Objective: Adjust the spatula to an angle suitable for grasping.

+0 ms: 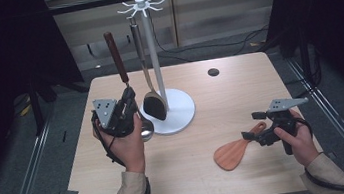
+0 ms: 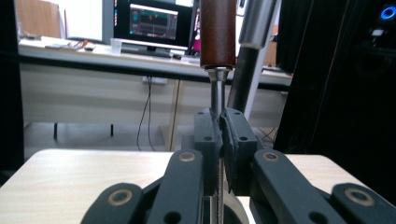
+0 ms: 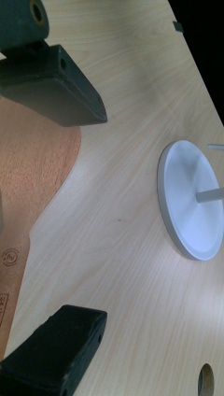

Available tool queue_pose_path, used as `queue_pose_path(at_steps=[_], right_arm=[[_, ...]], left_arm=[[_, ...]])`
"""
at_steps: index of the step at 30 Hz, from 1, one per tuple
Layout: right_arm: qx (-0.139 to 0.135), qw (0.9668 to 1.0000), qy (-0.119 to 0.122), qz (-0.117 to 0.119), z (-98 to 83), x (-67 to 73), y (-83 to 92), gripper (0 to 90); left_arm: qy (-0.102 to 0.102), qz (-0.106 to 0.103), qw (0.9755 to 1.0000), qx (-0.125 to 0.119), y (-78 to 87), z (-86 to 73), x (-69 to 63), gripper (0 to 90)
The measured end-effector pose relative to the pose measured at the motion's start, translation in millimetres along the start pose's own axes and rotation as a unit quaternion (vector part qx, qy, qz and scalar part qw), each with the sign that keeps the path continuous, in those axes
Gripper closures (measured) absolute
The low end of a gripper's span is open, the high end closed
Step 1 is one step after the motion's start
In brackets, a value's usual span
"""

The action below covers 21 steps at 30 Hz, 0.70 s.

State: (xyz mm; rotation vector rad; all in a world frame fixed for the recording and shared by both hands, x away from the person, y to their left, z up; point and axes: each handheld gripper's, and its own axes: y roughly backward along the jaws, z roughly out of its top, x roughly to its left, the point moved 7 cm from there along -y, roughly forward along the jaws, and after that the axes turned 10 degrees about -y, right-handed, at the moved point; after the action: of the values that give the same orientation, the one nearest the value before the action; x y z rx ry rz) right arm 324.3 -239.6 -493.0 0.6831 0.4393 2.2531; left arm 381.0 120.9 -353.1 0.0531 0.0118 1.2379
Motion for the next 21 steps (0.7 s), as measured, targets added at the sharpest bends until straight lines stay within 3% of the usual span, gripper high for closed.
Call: queue_pose_path(at_steps=[3, 20, 21], right_arm=[[0.000, 1.0000, -0.001, -0.001, 0.0, -0.5, 0.0, 5.0], [0.000, 1.0000, -0.004, 0.000, 0.1, -2.3, -1.8, 5.0], [0.000, 1.0000, -0.004, -0.001, 0.2, -2.3, -1.8, 5.0]], left_arm=[[-0.004, -0.005, 0.9999, -0.015, 1.1, 4.3, -3.6, 85.3], [-0.011, -0.016, 0.9987, -0.046, -3.7, 13.9, -16.1, 85.3], [-0.019, -0.018, 0.9986, -0.045, -3.3, 14.2, -16.6, 85.3]])
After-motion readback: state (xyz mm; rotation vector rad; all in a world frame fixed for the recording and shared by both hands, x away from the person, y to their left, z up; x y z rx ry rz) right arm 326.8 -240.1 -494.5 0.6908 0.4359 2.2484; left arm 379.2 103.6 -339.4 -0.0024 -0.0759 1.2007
